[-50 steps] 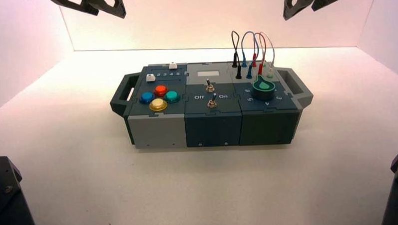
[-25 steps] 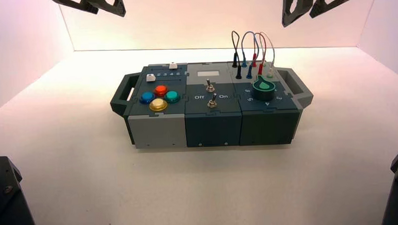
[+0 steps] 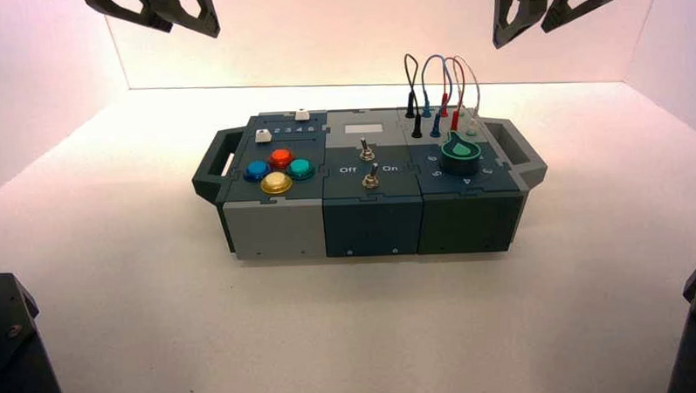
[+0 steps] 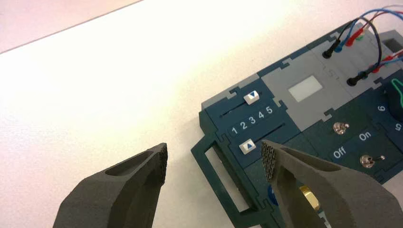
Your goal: Close both grippers.
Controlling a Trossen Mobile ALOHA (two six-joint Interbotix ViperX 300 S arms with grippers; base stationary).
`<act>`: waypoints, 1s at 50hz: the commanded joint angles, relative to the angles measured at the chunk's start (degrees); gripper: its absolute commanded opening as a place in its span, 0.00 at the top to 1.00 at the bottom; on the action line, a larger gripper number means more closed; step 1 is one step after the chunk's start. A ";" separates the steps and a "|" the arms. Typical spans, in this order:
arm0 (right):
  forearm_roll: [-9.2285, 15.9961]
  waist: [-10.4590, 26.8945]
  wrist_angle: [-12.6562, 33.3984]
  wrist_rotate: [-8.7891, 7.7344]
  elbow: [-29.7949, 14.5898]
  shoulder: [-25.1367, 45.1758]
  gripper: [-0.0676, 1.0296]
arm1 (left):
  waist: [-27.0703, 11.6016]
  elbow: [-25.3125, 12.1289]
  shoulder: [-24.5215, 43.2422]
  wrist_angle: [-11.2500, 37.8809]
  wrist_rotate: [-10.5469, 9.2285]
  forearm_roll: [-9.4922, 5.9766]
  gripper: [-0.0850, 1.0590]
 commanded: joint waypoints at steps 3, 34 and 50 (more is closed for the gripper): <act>0.18 0.00 -0.09 0.26 -0.97 -0.62 0.03 | 0.18 -1.14 -0.26 -0.09 0.44 0.09 0.04; 0.18 0.00 0.70 0.18 -0.97 -0.70 0.46 | 0.18 -1.32 0.09 0.53 1.58 0.09 0.66; 0.09 -0.09 3.69 -0.09 -1.76 -0.79 0.94 | 0.18 -1.41 0.09 2.81 3.60 0.35 0.94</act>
